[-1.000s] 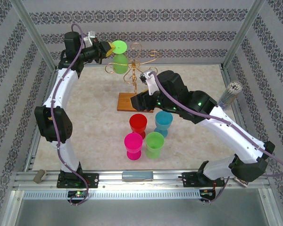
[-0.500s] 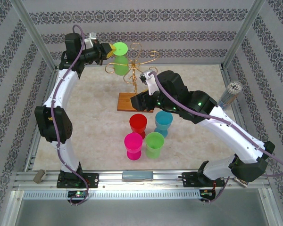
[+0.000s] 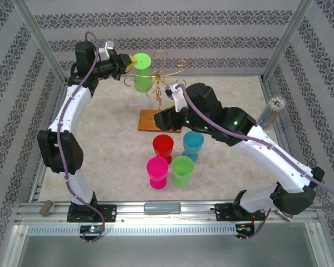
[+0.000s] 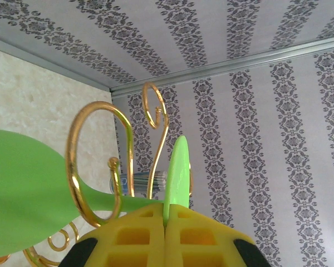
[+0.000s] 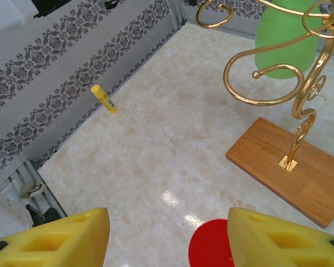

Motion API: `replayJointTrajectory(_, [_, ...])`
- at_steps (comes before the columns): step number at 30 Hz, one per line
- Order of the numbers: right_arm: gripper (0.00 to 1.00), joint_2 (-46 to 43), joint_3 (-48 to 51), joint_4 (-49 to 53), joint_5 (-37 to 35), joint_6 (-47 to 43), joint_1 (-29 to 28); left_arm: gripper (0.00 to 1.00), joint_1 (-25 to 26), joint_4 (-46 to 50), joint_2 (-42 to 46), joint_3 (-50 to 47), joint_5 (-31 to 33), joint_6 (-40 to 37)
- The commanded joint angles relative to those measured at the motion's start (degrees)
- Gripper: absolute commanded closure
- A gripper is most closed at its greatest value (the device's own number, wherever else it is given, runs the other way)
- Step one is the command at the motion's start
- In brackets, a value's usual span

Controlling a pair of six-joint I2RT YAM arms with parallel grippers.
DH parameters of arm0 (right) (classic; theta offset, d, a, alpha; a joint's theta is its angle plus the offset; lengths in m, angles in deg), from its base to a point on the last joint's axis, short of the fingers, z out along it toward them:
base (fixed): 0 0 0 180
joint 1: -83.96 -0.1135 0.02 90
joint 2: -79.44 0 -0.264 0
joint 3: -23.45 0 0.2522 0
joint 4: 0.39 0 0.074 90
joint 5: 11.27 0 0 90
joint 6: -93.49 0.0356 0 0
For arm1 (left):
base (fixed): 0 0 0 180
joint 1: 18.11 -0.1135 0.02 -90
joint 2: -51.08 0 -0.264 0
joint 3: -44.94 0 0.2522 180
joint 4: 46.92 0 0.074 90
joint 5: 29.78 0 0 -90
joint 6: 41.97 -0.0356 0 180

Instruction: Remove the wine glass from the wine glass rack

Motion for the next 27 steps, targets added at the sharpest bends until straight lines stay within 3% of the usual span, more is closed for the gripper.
replayJointTrajectory(1, [0.41, -0.5, 0.4, -1.4, 1.1, 1.2, 0.4, 1.0, -0.2, -1.2, 3.6, -1.4, -0.7, -1.8])
replayJointTrajectory(20, [0.41, -0.7, 0.8, -2.5, 2.2, 2.0, 0.2, 1.0, -6.6, -3.8, 8.6, -8.7, -0.4, -1.8])
replayJointTrajectory(27, [0.42, -0.9, 0.9, -2.5, 2.1, 2.1, 0.2, 1.0, -10.8, 1.4, 10.6, -10.7, 0.6, -6.9])
